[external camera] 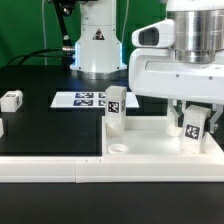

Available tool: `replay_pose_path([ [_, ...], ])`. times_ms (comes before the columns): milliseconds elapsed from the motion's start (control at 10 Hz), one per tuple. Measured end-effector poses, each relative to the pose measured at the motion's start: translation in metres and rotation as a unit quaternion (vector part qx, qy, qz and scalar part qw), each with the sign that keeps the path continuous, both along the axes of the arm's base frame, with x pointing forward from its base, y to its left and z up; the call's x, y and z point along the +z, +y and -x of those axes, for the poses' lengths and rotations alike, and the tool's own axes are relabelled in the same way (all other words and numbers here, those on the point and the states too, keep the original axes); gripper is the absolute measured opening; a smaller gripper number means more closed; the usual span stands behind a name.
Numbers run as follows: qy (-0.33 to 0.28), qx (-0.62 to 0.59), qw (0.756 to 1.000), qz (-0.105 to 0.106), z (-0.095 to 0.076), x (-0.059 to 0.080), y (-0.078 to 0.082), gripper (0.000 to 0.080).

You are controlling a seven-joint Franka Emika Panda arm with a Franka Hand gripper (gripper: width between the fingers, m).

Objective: Assemble square table

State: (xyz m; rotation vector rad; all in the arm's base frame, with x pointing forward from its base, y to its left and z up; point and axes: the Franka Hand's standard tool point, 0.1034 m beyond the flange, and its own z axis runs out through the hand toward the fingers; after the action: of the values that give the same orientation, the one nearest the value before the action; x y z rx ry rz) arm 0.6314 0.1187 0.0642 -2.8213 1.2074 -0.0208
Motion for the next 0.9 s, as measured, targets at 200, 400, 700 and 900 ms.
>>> replay_pose_path([
  [200, 0.009, -0.204, 0.978, -0.052, 0.0003, -0.0011, -0.0044, 0.0288],
  [400, 0.013, -0.274, 0.959, -0.071, 0.0028, -0.0016, -0.0038, 0.0288],
  [700, 0.023, -0.356, 0.931, -0.074, 0.0027, -0.0016, -0.0033, 0.029],
  [900, 0.033, -0.437, 0.896, -0.079, 0.0025, -0.0015, -0.0057, 0.029],
])
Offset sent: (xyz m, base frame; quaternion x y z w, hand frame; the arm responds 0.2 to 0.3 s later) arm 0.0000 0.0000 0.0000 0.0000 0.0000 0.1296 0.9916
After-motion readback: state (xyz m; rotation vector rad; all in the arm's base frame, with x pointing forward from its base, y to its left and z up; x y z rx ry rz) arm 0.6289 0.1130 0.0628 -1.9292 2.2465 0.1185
